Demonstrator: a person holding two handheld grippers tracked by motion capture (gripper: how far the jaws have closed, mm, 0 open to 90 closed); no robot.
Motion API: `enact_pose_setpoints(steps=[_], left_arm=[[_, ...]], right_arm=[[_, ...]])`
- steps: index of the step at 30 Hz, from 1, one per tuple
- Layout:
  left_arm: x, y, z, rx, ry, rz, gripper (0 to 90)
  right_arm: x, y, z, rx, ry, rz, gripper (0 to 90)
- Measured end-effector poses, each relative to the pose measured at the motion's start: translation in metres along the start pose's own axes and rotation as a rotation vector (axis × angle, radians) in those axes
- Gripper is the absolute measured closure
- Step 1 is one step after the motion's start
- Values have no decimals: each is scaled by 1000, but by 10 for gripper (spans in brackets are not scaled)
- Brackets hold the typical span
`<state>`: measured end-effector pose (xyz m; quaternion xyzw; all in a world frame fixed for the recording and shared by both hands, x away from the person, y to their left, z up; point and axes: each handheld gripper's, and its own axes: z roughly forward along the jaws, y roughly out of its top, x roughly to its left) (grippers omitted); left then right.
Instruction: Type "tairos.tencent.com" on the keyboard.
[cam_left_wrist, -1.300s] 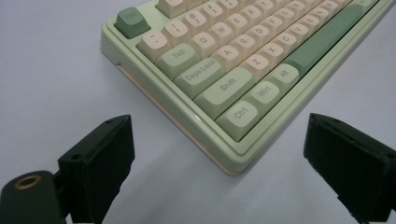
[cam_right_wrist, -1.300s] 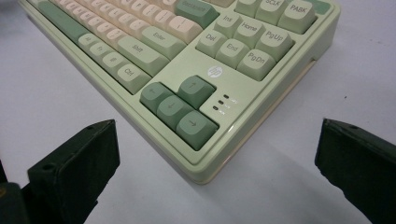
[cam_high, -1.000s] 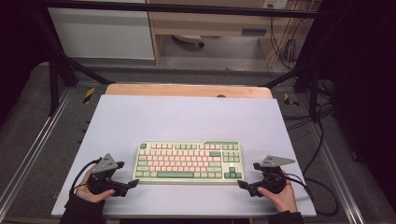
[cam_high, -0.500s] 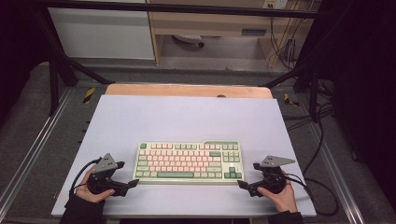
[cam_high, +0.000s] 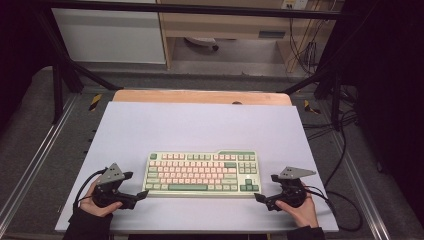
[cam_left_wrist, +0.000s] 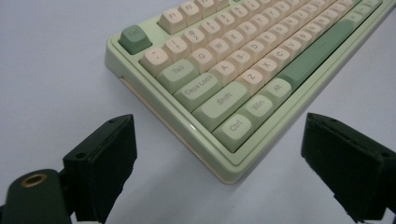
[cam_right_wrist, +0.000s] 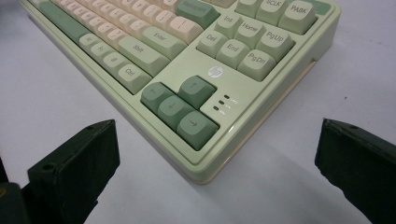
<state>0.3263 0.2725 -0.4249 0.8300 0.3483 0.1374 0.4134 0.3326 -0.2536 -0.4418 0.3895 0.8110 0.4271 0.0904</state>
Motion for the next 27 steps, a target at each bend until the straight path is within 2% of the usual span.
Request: enact_pose_setpoints(steps=[9,27], left_arm=[[-4,10,0,-7,16,2,107],[-15,25,8,-1,17,18,122]], right_arm=[[0,0,0,0,0,-2,4],[0,0,1,6,0,0,4]])
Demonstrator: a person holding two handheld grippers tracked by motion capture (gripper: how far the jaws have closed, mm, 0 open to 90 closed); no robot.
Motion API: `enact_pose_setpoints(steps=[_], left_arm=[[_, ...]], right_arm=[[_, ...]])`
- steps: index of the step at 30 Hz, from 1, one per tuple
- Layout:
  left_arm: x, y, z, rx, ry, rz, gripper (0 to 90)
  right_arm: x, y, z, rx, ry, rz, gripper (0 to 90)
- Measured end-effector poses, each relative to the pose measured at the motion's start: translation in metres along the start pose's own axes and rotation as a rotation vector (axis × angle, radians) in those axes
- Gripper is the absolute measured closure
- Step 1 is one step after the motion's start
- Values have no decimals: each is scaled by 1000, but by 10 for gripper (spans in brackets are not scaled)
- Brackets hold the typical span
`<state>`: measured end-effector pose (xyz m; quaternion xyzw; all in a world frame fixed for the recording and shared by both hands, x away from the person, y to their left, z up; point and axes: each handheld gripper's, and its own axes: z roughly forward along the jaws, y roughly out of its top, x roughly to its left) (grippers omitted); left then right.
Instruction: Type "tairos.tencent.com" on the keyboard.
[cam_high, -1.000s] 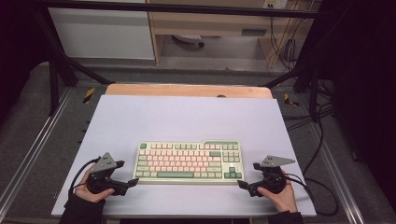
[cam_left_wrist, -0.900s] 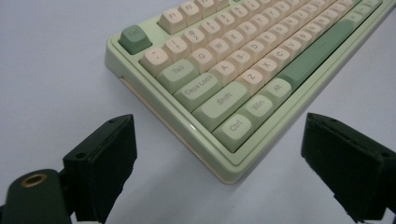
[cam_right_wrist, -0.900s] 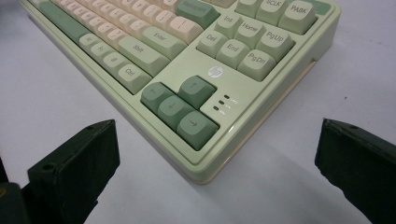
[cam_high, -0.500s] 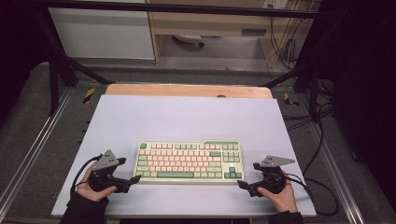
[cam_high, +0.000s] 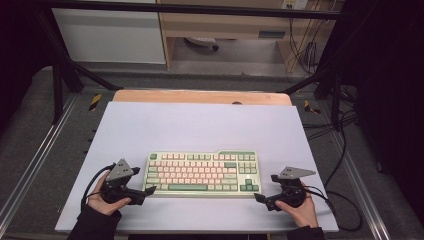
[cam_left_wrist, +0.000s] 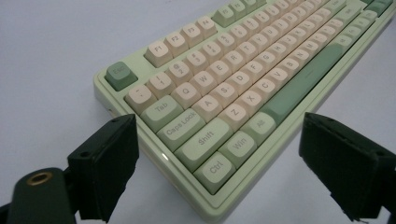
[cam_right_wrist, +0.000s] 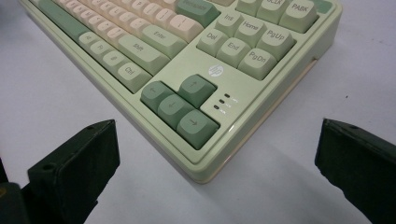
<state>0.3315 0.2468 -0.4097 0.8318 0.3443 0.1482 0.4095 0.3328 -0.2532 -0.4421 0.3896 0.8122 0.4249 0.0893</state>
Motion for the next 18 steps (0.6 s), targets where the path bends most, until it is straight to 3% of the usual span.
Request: enact_pose_setpoints(steps=[18], left_arm=[[-16,32,21,-3,-1,29,320]], right_arm=[[0,0,1,2,0,1,4]])
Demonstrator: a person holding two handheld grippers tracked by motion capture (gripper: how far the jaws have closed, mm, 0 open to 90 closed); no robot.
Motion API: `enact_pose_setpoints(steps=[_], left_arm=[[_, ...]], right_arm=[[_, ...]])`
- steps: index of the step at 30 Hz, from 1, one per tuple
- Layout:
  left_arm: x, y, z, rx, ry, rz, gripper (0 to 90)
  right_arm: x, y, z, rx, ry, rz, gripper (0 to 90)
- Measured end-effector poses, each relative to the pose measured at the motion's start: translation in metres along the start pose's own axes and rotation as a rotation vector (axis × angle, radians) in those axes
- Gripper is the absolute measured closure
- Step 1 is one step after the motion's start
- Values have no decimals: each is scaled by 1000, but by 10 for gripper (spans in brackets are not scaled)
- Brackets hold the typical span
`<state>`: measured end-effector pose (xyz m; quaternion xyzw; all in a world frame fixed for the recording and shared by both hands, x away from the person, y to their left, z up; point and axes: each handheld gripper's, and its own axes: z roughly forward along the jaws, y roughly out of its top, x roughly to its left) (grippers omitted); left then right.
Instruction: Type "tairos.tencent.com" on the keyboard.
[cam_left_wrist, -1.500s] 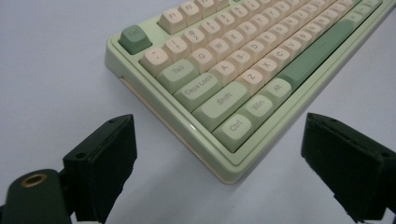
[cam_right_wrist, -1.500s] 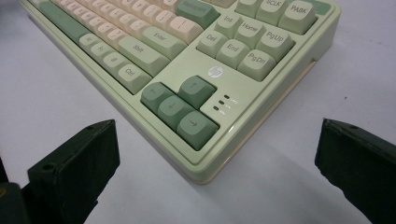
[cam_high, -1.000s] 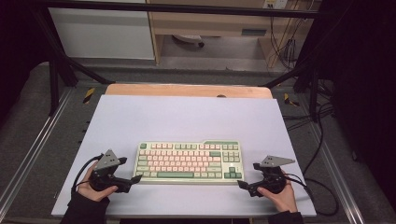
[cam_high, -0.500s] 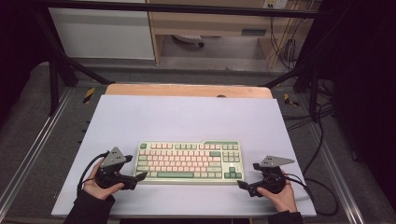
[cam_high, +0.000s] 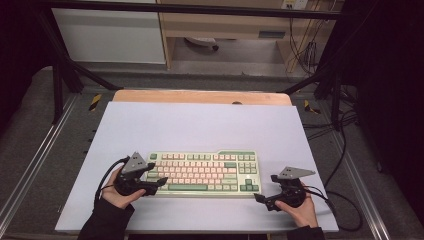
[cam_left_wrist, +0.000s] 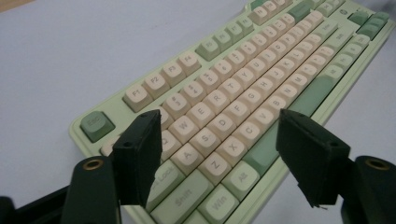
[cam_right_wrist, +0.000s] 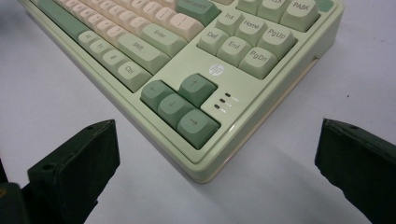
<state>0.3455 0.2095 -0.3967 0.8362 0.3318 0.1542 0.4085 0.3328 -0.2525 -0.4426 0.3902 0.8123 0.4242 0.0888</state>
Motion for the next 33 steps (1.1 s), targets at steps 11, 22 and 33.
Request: enact_pose_setpoints(steps=[11,22,33], left_arm=[[-5,15,16,1,-7,-8,480],[-10,24,34,19,-15,-1,662],[-16,35,54,42,-19,-6,826]], right_arm=[[0,0,0,0,-1,-3,4],[0,0,1,6,1,-7,4],[0,0,1,11,1,-5,4]])
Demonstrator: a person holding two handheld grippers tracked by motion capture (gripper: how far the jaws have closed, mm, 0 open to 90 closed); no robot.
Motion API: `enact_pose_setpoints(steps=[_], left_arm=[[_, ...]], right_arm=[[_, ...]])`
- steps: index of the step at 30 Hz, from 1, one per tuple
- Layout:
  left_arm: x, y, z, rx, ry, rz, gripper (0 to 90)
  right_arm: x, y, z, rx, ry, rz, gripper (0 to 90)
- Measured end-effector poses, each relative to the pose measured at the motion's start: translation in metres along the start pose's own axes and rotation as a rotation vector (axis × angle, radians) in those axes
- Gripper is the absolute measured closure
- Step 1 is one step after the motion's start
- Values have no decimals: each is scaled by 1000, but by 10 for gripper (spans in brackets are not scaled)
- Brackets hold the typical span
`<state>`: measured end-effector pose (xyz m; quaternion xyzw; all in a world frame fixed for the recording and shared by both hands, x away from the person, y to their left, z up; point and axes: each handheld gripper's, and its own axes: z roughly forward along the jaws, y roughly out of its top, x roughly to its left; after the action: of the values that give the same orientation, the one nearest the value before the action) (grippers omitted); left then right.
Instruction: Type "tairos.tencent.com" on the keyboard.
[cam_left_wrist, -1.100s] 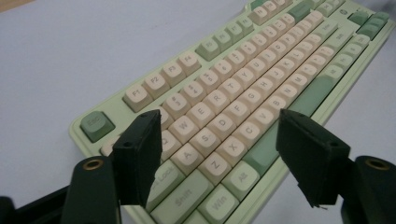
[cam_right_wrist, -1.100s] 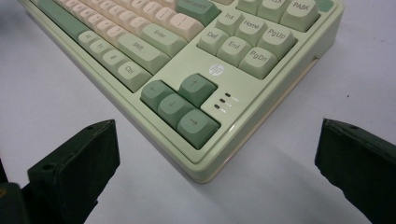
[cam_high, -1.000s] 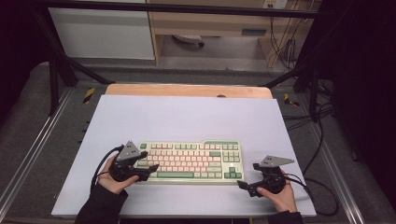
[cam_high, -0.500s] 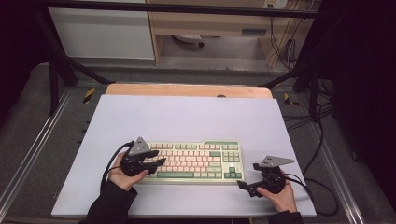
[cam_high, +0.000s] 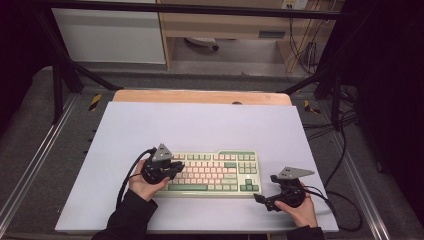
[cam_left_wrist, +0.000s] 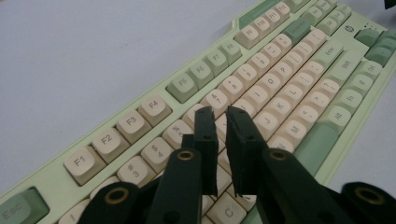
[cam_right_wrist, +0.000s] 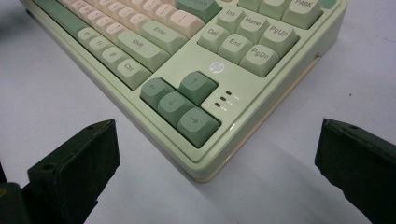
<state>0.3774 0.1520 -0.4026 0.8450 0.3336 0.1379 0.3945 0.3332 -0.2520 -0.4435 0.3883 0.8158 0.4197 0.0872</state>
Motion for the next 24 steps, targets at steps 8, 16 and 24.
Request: enact_pose_setpoints(steps=[8,16,24], left_arm=[[-3,2,14,12,-2,3,897],[-2,-3,24,33,2,5,898],[1,-6,24,34,2,0,898]], right_arm=[[0,0,0,-1,1,1,4],[0,0,0,0,0,1,4],[0,0,0,0,1,0,4]])
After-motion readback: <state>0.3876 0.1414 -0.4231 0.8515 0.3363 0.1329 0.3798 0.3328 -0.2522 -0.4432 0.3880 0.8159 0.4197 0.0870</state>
